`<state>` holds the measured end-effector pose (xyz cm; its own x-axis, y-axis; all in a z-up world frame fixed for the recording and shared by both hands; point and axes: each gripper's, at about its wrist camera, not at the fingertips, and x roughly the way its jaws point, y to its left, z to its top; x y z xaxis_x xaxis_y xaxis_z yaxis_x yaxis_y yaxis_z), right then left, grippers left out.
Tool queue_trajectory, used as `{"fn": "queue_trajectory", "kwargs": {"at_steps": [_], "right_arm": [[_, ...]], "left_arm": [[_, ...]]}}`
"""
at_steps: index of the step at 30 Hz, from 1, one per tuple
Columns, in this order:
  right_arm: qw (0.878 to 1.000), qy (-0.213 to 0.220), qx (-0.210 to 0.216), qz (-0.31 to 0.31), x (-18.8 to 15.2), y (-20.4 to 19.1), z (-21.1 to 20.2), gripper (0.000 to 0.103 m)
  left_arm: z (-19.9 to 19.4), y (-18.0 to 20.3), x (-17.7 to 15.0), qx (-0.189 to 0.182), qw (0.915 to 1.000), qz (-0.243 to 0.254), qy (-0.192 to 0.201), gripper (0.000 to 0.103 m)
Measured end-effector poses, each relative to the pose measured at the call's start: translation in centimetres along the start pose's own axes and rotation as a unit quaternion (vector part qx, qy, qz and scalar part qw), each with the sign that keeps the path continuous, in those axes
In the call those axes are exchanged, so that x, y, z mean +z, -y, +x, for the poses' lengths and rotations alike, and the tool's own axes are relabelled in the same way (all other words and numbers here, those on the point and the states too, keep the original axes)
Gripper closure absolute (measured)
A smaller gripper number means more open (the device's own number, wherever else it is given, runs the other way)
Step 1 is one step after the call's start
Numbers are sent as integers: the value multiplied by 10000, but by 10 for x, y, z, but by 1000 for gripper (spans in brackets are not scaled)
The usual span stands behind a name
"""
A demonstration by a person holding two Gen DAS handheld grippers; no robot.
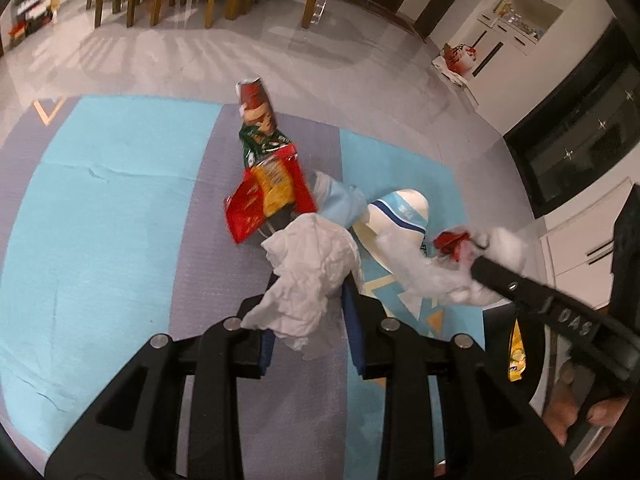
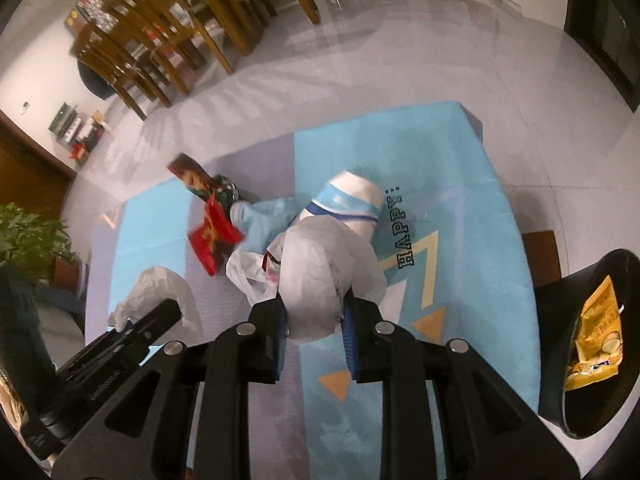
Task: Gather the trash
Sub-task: 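Grasp the white tissue with the left gripper while the right gripper grasps the white plastic bag, then carry the white tissue and white plastic bag toward the black bin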
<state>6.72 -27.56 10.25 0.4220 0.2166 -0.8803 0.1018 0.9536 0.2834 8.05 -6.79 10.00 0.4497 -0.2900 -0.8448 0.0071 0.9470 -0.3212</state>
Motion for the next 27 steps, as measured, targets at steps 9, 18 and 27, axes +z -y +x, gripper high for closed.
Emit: {"fn": "queue_trajectory", "kwargs": {"at_steps": [9, 18, 27], "right_arm": [[9982, 555, 238, -18, 4, -2, -37, 79], [9974, 675, 214, -154, -4, -8, -47, 79], [9960, 823, 244, -254, -5, -12, -55, 79]], "left_arm": [[-30, 18, -4, -64, 9987, 268, 431, 72], [-57, 30, -10, -81, 9946, 536, 889, 72], [-67, 41, -11, -33, 9914, 733, 1085, 72]]}}
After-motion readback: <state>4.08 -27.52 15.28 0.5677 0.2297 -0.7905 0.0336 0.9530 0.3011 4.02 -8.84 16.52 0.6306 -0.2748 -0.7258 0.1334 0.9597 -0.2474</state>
